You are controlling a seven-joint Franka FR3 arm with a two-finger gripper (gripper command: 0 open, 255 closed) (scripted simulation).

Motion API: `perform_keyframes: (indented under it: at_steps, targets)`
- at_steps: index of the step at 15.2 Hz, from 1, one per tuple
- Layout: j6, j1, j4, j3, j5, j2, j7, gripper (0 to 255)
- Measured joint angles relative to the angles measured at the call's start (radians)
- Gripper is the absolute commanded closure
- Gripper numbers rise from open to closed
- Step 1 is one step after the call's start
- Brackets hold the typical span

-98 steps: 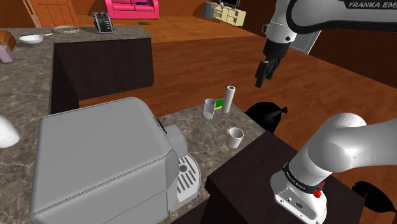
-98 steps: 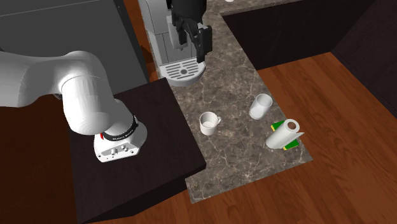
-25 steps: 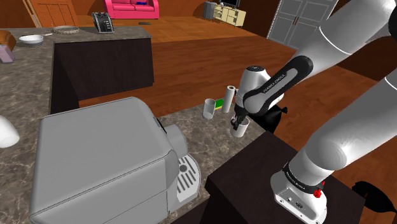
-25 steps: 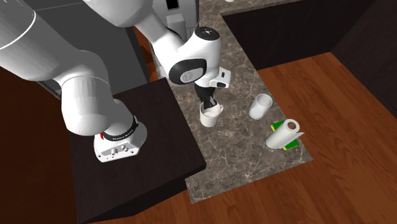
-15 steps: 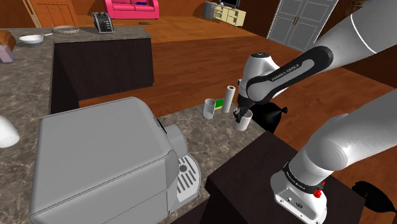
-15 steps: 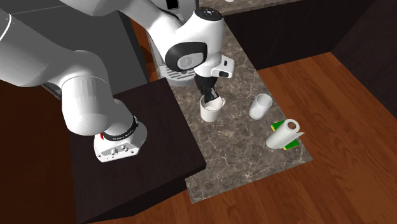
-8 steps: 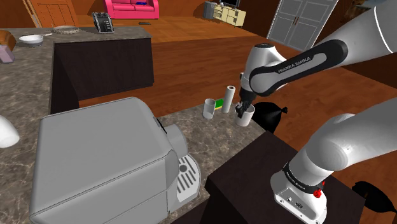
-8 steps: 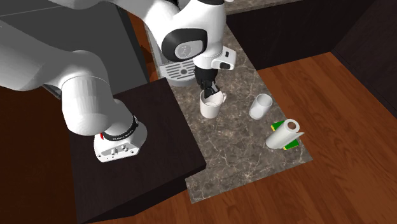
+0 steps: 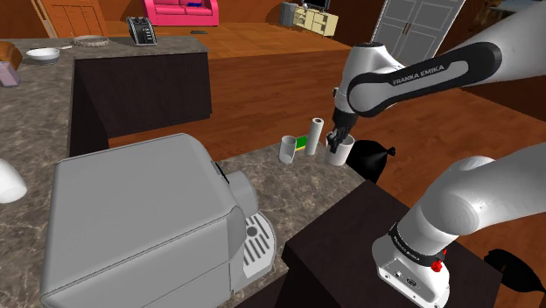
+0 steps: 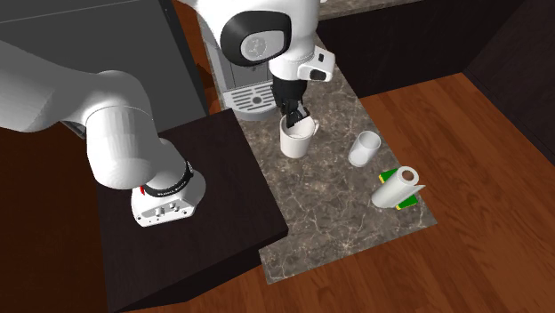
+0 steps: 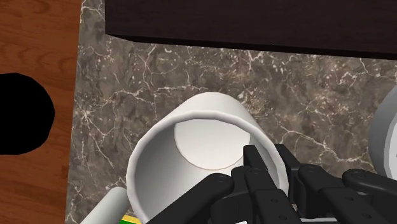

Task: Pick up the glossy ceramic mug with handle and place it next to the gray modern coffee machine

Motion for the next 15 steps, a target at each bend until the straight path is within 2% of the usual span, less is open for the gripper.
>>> perform_keyframes:
  at_steps: [15]
  targets:
    - [-0.248,0.004,0.144,0.002,0.011,-0.104,-0.016,255]
